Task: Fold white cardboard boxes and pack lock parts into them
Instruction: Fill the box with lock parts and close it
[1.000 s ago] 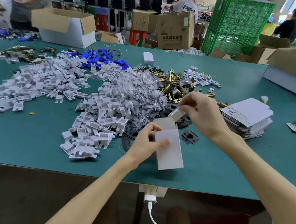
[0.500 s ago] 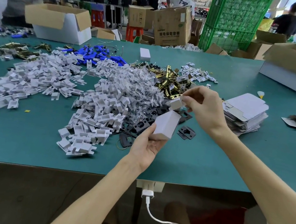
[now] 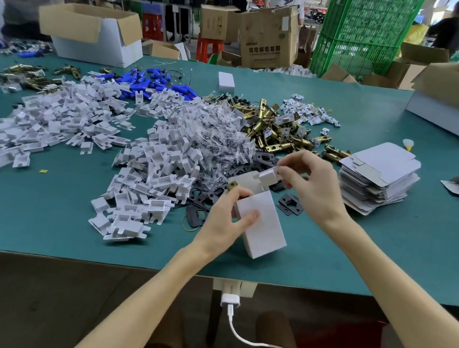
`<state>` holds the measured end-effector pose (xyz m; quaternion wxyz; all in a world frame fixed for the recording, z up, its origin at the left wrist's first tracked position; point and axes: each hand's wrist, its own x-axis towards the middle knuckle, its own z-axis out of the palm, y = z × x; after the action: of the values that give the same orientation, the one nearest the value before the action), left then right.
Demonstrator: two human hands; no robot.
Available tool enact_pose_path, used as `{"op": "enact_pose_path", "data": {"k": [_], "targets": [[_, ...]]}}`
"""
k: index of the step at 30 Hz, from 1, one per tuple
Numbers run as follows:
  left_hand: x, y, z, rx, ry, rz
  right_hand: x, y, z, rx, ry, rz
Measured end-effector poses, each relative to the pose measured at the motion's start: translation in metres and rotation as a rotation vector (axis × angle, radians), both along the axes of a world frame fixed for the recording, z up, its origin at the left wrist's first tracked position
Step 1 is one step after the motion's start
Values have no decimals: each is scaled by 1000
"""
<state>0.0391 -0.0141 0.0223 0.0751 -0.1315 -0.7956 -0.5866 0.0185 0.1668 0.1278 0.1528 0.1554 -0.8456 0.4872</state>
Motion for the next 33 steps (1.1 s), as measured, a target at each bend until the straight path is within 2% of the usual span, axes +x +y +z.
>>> {"op": "enact_pose_path", "data": {"k": [3, 6, 9, 12, 21, 29, 33], "targets": [[-3, -6, 5, -94, 81, -18, 2, -3, 0, 74, 78, 2], [-1, -6, 6, -161, 117, -65, 0, -3, 3, 266, 194, 39], [1, -2, 4, -216, 175, -89, -3, -3, 4, 516, 154, 92], [3, -1, 4, -218, 241, -84, -2, -4, 4, 659, 106, 120], [6, -1, 0, -130, 256, -44, 11, -6, 4, 742, 130, 123], [10, 3, -8, 105, 34, 35, 15, -1, 6, 803, 108, 152], [11, 6, -14, 155, -144, -25, 15, 1, 5, 704, 113, 90]]}}
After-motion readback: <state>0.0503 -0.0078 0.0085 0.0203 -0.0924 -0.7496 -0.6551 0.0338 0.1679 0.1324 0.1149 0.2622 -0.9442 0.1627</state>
